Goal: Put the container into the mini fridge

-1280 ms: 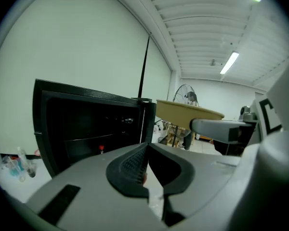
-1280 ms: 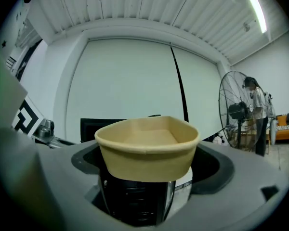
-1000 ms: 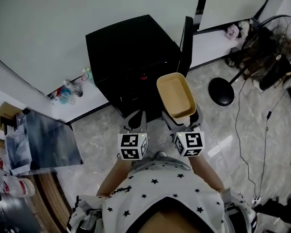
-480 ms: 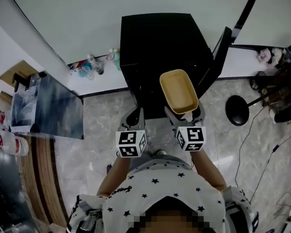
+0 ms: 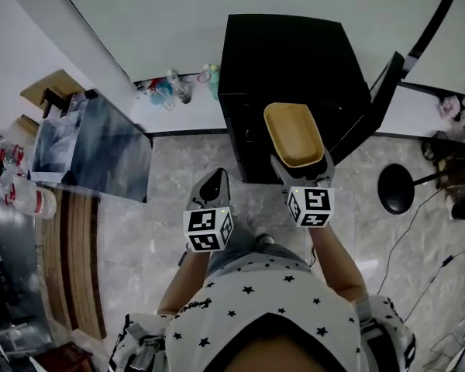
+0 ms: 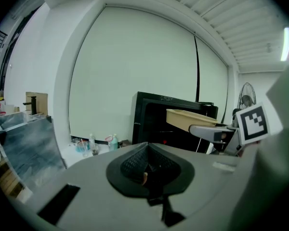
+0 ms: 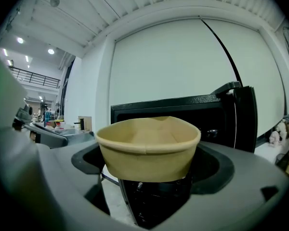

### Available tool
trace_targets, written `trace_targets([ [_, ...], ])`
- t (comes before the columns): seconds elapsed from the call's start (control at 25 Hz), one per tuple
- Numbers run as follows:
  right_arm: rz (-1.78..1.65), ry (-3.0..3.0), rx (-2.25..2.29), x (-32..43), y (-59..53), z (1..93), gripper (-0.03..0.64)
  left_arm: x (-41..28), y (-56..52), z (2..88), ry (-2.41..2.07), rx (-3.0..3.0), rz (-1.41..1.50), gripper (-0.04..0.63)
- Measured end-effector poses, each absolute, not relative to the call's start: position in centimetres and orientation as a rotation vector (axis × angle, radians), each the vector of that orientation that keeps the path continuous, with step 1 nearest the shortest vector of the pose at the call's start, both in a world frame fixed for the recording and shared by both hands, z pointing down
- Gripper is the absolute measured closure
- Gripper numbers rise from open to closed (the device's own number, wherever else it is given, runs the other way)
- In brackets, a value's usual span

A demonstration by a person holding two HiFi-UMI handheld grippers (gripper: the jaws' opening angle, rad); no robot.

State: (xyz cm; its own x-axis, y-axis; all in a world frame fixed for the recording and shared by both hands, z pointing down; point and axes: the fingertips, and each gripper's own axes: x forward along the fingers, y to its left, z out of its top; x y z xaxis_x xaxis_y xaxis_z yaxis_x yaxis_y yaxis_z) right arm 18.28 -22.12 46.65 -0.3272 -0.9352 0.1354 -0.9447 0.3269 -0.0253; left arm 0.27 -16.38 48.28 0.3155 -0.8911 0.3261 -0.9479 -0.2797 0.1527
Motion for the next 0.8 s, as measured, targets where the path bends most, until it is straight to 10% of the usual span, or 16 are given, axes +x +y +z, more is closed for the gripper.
trace_targets([
  [0.8,0.227,-2.378,1.746,16.5,-28.9,51.8,0.097,-0.6,-23.2,48.6,-1.61,2.319,0.245,0.583],
])
